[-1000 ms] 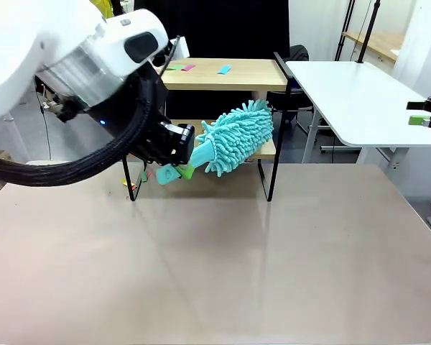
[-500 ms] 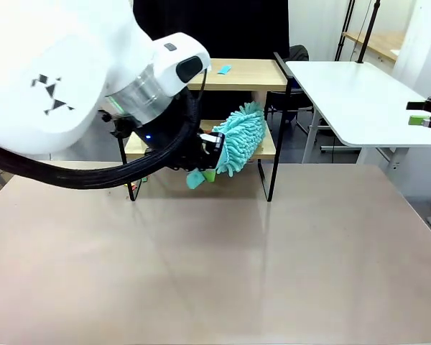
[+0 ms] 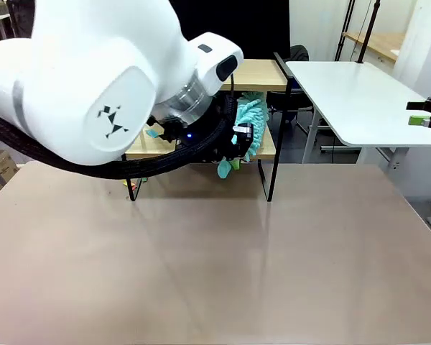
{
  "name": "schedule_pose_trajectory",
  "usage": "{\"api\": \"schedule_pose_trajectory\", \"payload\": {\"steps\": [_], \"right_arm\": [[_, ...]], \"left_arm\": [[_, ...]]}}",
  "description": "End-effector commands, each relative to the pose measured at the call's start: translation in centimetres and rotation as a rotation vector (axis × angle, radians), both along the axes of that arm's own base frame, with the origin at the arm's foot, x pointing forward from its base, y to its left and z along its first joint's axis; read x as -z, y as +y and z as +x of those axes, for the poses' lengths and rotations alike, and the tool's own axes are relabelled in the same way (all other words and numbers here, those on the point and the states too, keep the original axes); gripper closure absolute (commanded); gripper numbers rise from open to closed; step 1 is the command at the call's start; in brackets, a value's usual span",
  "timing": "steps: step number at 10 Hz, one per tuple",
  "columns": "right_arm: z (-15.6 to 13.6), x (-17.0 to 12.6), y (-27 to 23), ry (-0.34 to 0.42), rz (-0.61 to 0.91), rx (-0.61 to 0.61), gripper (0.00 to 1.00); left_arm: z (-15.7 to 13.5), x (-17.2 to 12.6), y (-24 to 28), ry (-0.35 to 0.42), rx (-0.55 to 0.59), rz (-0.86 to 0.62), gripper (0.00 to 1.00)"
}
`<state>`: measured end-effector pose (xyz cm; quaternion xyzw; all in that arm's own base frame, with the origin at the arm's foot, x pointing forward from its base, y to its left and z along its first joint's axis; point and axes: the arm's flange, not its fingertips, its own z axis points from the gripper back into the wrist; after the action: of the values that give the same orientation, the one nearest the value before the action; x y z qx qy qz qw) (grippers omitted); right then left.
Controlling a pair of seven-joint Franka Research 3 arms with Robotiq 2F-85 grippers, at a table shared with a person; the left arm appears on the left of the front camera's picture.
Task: Clean the shelf.
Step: Clean the specific section of the Shelf indicated by the human with the Duster.
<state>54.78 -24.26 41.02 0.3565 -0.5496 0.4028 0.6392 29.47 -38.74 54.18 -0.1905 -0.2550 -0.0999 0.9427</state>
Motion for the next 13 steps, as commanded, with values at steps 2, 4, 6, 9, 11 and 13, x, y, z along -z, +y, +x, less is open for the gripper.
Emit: {"api": "schedule_pose_trajectory", "payload": {"steps": [2, 4, 6, 9, 11, 13], "right_arm": [[0.0, -0.4, 0.3, -0.007, -0.001, -0.003, 0.0], [0.0, -0.4, 0.3, -0.007, -0.001, -0.003, 0.0], [0.0, -0.4, 0.3, -0.007, -0.001, -0.003, 0.0], [0.0, -0.4, 0.3, -0.007, -0.001, -0.003, 0.0], [0.0, -0.4, 0.3, -0.007, -0.001, -0.003, 0.0], [0.0, -0.4, 0.3, -0.007, -0.001, -0.003, 0.0]], "left_arm": [[1.1, 0.2, -3.3, -0.038, -0.093, -0.003, 0.87], [2.1, 0.7, -4.9, -0.034, -0.124, -0.014, 0.87], [3.0, 1.3, -5.8, -0.043, -0.165, -0.034, 0.87], [4.4, 2.7, -7.1, -0.048, -0.191, -0.035, 0.87], [4.7, 3.1, -8.4, -0.042, -0.17, -0.047, 0.87], [5.0, 3.9, -9.1, -0.024, -0.178, -0.032, 0.87]]}}
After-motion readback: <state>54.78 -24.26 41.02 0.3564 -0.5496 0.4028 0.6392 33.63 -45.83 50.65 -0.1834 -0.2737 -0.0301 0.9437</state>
